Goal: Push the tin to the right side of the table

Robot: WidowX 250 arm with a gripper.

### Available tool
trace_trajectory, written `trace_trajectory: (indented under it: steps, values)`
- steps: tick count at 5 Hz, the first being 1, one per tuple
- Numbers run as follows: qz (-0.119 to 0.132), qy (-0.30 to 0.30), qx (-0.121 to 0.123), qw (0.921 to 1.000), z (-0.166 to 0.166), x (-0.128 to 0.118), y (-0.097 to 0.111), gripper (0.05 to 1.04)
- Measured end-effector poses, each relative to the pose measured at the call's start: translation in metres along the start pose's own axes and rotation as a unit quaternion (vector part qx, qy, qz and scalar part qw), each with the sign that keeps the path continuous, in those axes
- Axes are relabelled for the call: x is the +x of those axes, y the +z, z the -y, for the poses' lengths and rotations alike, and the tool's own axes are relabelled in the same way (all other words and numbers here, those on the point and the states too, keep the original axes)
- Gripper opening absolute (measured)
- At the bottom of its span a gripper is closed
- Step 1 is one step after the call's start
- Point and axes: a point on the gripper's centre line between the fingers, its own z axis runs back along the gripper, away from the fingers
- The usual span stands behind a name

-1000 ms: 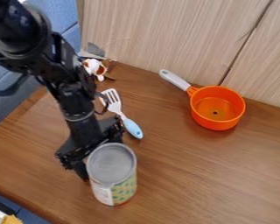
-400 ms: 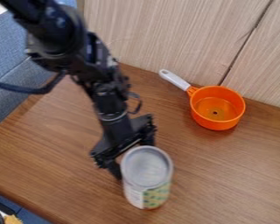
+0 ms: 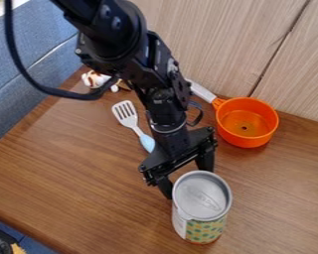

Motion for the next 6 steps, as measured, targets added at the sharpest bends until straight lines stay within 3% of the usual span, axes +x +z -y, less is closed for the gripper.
trace_trajectory:
  steps: [2,4,5,6]
  values:
    - [0.016,-0.003,0.016,0.9997,-0.009,0.008,0.005,1.001]
    - [0.033,0.007,0.019,0.9992,-0.018,0.034,0.049,1.001]
    - [0.035,-0.018,0.024,0.9989,-0.011,0.042,0.066,1.001]
    - [0.030,-0.019,0.029,0.9989,-0.013,0.041,0.066,1.001]
